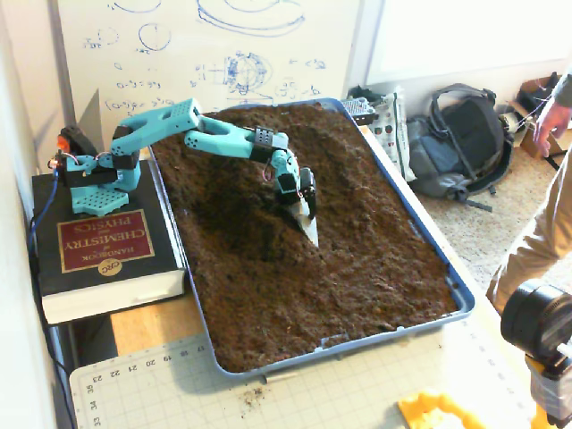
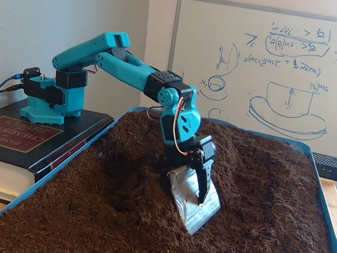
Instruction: Build a berm.
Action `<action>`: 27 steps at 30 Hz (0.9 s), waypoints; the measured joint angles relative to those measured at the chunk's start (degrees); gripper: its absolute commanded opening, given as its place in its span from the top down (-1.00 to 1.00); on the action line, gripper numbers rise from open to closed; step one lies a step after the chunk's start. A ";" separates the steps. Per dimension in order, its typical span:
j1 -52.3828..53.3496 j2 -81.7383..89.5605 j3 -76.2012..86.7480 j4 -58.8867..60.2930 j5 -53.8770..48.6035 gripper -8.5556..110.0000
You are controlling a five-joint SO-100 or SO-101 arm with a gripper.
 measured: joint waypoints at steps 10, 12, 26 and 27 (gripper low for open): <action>0.00 12.04 0.26 2.20 0.09 0.85; 0.00 15.73 0.35 2.20 0.09 0.85; -2.81 51.50 18.72 19.78 0.09 0.85; -2.64 55.11 22.41 22.85 0.09 0.85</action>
